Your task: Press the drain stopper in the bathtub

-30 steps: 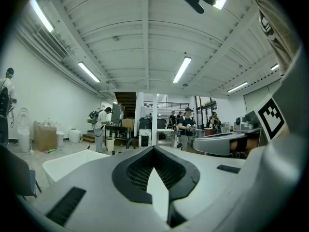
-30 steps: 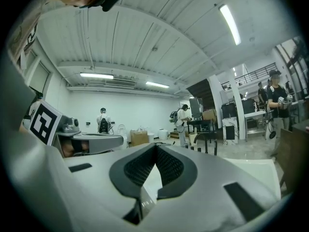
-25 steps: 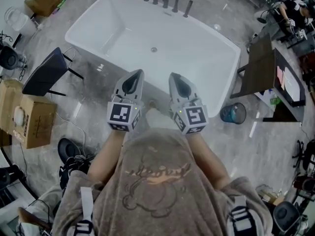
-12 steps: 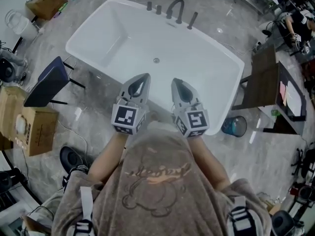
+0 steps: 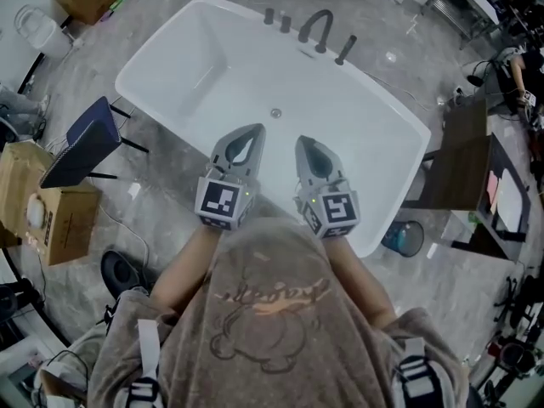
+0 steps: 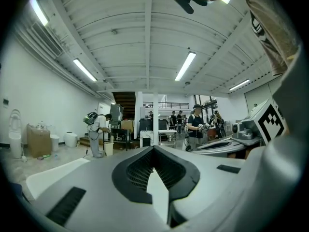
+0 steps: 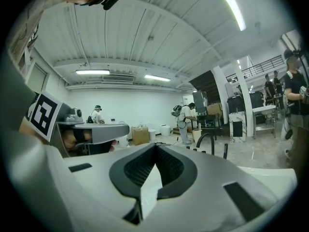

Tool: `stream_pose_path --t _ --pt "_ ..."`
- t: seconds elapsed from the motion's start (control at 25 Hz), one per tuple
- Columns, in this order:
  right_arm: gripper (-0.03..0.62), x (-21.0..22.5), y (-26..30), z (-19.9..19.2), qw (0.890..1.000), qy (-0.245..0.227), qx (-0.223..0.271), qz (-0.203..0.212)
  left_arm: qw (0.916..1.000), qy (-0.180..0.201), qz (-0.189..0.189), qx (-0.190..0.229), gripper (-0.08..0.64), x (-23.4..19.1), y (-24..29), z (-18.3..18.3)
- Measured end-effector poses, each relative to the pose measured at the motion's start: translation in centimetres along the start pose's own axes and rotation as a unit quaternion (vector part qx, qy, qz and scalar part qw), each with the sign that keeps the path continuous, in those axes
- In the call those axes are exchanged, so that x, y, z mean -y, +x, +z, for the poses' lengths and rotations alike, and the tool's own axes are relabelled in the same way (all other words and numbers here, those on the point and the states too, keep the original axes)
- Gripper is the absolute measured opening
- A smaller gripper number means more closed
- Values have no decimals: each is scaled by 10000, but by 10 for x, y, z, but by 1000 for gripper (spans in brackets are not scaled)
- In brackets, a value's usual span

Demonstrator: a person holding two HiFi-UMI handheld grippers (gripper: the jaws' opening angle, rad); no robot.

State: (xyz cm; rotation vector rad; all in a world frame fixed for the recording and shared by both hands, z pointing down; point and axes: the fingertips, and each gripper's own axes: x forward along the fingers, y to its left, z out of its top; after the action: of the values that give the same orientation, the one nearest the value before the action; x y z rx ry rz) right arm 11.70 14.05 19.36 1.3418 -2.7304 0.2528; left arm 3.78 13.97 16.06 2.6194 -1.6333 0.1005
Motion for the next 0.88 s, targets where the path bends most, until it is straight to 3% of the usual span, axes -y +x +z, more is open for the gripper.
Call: stream_pose_path --t 0.48,0.8,0.88 --pt "0 27 50 -12 9995 88 -160 244 9998 185 88 -54 5 -32 43 -6" --pt "-1 33 86 -12 9993 144 -343 -24 9989 287 -358 44 5 -54 69 -11" --pt "0 34 98 -10 9999 71 -148 -54 9983 301 -495 68 5 -59 74 -13"
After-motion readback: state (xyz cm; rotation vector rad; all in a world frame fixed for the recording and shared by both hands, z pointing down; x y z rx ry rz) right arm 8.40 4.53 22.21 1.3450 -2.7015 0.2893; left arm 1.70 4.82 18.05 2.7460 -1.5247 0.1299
